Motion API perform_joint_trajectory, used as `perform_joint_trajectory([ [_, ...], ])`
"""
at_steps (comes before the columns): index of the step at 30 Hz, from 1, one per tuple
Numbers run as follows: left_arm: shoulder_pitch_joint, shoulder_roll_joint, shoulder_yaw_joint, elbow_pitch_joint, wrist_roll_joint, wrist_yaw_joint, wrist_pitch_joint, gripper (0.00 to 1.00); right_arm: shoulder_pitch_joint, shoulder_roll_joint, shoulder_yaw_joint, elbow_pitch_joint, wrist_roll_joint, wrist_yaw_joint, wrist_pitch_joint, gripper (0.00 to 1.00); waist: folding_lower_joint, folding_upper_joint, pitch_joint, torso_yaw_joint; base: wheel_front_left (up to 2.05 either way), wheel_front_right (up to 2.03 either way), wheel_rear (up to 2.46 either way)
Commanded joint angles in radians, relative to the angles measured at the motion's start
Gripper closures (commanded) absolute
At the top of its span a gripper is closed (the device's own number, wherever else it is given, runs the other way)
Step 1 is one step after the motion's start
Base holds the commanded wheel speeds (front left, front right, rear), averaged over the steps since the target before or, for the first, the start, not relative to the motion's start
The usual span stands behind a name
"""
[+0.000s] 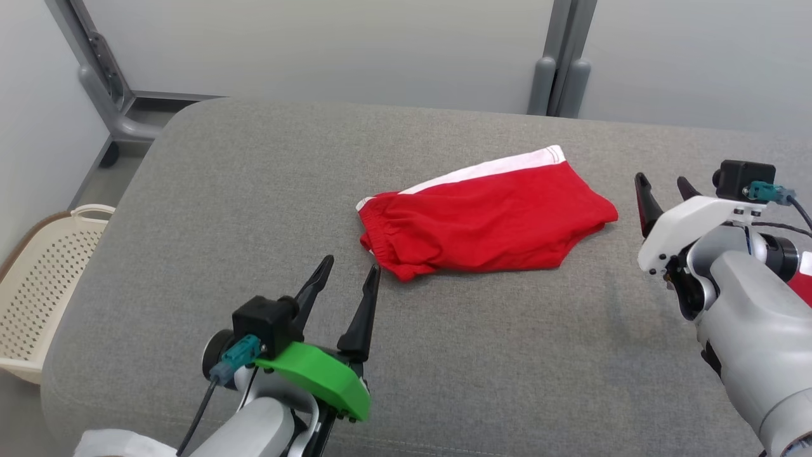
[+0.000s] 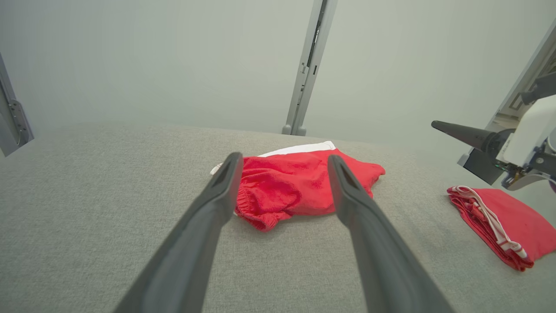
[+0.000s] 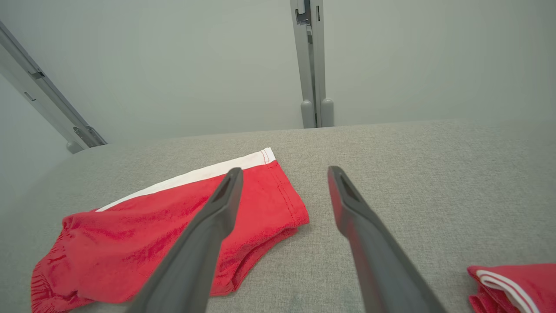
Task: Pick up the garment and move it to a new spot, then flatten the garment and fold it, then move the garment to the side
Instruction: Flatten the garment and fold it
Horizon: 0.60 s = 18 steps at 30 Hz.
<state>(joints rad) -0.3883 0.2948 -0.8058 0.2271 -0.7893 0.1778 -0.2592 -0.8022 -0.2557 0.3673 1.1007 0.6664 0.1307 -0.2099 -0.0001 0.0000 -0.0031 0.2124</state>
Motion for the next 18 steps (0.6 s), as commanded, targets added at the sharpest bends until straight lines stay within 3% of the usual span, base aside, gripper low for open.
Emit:
perform_joint_trajectory([
  [1,0.033,0.017,-0.001,-0.023,0.009,0.017,0.000,0.00,0.019,-0.004,-0.003,0.015,0.005,0.000,0.002,0.00,0.0001,0.0000,-0.029,-0.001,0.00,0.00,0.00],
  [10,0.121,0.067,-0.032,-0.186,0.049,0.092,0.014,0.00,0.036,-0.035,-0.030,0.124,0.010,0.000,-0.011,0.00,0.0001,0.0000,0.006,0.059,0.00,0.00,0.00],
  [18,0.104,0.084,-0.065,-0.269,0.110,0.117,0.018,0.00,-0.006,-0.067,-0.066,0.171,0.014,0.000,-0.014,0.00,0.0001,0.0000,0.088,0.117,0.00,0.00,0.00],
])
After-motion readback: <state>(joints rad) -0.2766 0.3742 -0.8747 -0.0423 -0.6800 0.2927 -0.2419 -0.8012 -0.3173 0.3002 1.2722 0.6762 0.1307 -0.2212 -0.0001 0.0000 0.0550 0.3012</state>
